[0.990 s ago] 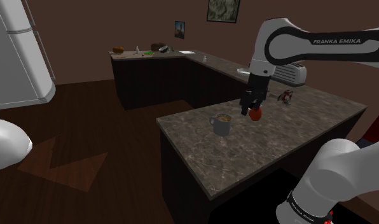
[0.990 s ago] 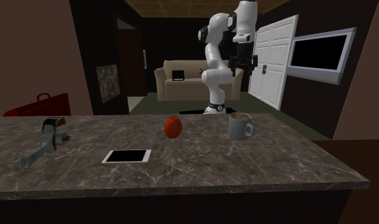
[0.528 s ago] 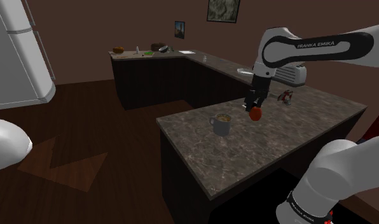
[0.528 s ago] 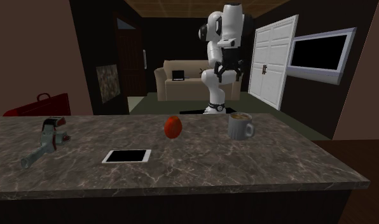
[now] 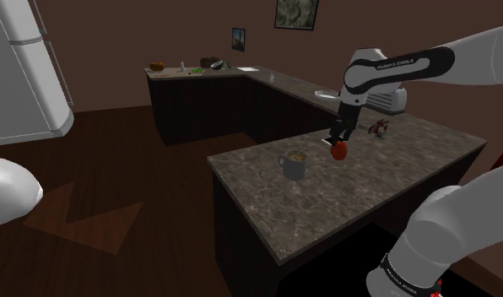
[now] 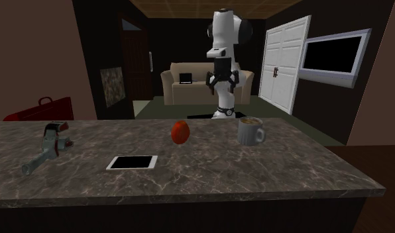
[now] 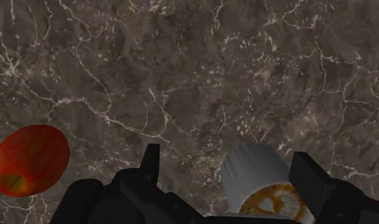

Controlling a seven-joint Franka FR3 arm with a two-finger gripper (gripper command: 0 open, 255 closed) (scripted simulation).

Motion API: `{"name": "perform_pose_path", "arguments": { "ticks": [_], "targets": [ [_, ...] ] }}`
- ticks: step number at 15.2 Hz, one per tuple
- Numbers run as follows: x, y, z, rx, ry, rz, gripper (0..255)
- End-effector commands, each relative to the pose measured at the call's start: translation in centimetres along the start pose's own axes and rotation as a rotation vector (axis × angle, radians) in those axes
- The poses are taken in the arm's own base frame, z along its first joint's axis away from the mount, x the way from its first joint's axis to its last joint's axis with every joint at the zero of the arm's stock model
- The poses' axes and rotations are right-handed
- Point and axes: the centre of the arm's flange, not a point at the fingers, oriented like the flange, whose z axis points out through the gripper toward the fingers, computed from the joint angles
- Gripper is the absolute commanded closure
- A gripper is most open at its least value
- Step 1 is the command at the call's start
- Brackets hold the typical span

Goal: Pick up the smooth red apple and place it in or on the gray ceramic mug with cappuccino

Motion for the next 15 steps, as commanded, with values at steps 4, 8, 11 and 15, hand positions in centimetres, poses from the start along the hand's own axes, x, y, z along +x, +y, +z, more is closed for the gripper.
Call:
{"name": "perform_pose_path", "arguments": {
  "ticks": [4,8,11,15],
  "targets": [
    [2.0,6.0,1.8,-0.001,0.006,-0.006,0],
    [3.7,10.7,3.1,-0.001,0.010,-0.009,0],
    [5.0,14.3,4.1,0.000,0.013,-0.012,0],
    [6.7,19.1,5.5,0.000,0.018,-0.015,0]
  ]
}}
